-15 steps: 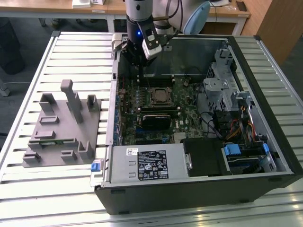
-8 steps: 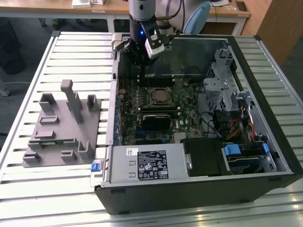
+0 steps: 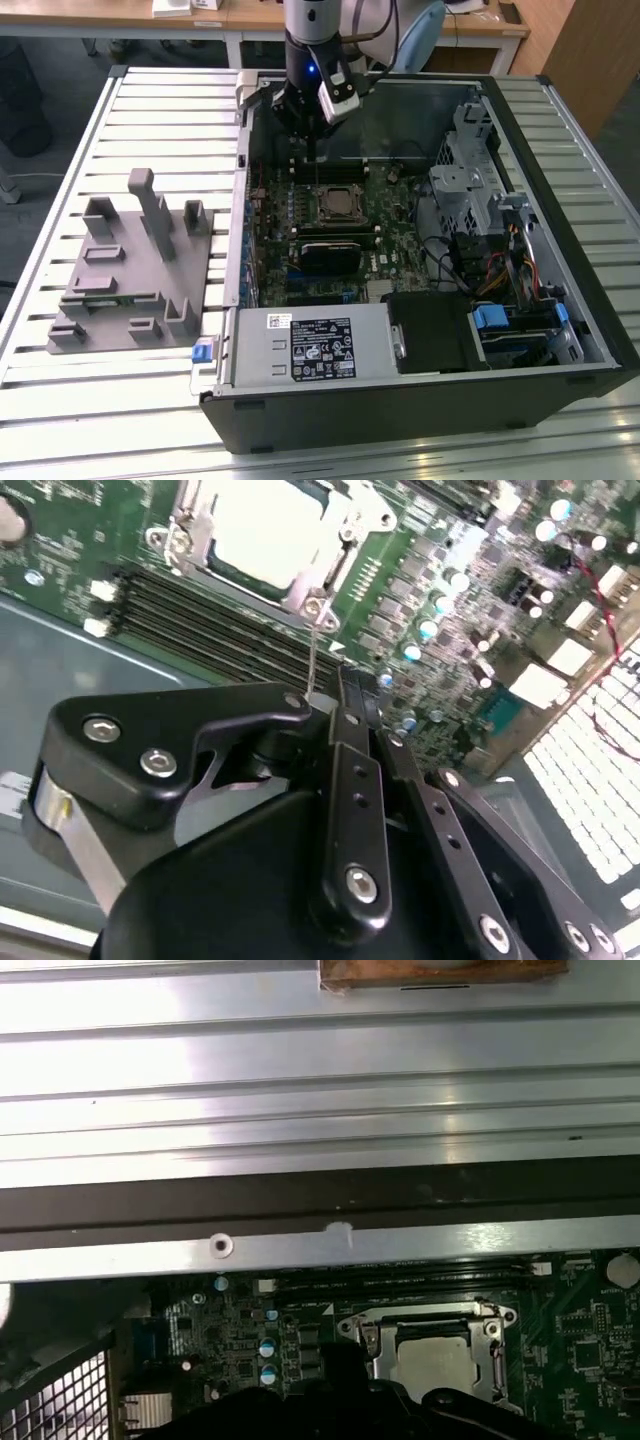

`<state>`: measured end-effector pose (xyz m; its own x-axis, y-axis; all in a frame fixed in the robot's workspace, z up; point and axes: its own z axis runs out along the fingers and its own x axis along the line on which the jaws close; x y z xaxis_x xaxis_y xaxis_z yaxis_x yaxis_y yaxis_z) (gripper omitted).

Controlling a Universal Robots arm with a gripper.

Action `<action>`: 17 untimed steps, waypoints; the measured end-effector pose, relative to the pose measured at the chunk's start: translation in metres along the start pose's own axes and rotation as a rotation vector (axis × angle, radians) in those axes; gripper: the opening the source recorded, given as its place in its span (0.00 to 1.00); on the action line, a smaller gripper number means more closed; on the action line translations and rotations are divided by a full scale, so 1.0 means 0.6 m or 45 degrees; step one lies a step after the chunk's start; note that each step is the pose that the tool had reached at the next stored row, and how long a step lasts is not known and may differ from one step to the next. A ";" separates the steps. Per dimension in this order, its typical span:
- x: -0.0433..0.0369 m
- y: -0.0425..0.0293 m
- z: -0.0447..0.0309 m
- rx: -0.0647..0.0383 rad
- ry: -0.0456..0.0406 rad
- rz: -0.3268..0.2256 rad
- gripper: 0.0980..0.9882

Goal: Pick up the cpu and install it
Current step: 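Install the first cpu locking lever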

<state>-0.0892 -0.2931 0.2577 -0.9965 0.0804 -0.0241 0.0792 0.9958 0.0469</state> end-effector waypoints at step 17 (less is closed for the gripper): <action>-0.035 -0.001 0.008 -0.088 0.007 0.004 0.01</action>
<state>-0.0682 -0.2953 0.2535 -0.9964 0.0828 -0.0183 0.0801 0.9900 0.1160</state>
